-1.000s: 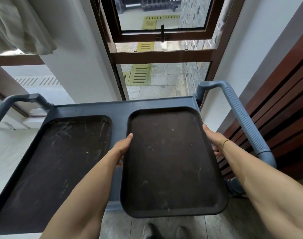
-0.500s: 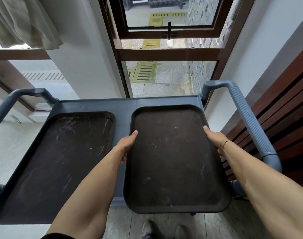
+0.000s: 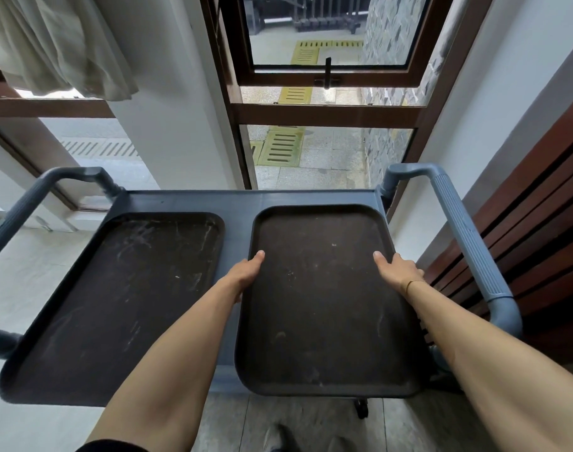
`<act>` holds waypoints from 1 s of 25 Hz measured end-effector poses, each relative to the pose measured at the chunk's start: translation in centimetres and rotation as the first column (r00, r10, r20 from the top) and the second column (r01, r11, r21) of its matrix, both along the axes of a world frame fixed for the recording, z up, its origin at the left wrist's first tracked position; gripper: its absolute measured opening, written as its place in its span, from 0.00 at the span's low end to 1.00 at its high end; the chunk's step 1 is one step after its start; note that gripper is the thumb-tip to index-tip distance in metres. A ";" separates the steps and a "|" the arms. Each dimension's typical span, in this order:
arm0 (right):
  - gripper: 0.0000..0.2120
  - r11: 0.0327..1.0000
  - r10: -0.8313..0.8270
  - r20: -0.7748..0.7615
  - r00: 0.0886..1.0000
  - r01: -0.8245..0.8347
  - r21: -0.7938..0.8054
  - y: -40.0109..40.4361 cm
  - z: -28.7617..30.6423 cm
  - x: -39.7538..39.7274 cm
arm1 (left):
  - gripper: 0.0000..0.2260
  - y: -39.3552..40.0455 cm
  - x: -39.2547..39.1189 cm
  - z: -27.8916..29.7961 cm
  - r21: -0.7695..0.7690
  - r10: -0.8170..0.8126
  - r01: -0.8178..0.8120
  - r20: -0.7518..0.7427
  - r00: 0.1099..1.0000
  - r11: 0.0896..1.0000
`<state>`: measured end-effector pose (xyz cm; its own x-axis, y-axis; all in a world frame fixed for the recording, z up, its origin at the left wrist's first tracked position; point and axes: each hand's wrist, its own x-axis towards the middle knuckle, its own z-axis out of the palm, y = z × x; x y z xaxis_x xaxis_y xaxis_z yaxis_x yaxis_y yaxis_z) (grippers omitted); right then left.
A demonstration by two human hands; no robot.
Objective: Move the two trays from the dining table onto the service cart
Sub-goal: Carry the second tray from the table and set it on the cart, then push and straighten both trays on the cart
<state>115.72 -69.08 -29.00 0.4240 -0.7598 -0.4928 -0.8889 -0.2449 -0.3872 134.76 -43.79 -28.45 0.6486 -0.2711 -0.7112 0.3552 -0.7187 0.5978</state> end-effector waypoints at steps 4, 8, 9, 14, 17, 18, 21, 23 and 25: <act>0.34 0.981 0.173 0.003 0.985 -0.172 -0.095 1.1 1.5 0.4 | 0.35 1.7 -0.3 0.6 0.009 -0.021 0.020 0.221 0.975 1.000; 0.34 0.917 0.355 0.011 0.935 -0.346 -0.196 3.3 2.8 1.6 | 0.34 5.4 -1.3 1.8 0.072 -0.064 0.038 0.415 0.908 0.997; 0.34 0.901 0.391 0.012 0.920 -0.381 -0.207 4.0 3.1 2.0 | 0.34 6.5 -1.5 2.1 0.098 -0.084 0.042 0.467 0.880 0.994; 0.34 0.818 0.542 0.033 0.840 -0.518 -0.251 8.6 4.7 4.7 | 0.34 13.3 -1.9 3.9 0.160 -0.090 -0.010 0.605 0.791 0.987; 0.35 0.775 0.602 0.041 0.798 -0.570 -0.274 12.4 5.7 6.8 | 0.33 18.1 -1.9 4.8 0.177 -0.064 -0.064 0.631 0.774 0.982; 0.35 0.757 0.623 0.040 0.781 -0.589 -0.282 13.8 5.9 7.5 | 0.33 19.8 -1.9 5.1 0.184 -0.056 -0.081 0.639 0.767 0.980; 0.35 0.712 0.675 0.037 0.737 -0.637 -0.296 18.3 6.5 9.9 | 0.33 24.8 -1.1 5.5 0.188 -0.037 -0.116 0.656 0.754 0.975; 0.35 0.694 0.694 0.042 0.719 -0.653 -0.303 21.9 6.6 11.4 | 0.34 28.5 -0.3 5.5 0.174 -0.024 -0.121 0.661 0.750 0.977; 0.35 0.686 0.702 0.045 0.710 -0.659 -0.308 25.4 6.7 12.5 | 0.35 32.0 0.7 5.4 0.161 -0.015 -0.121 0.657 0.753 0.979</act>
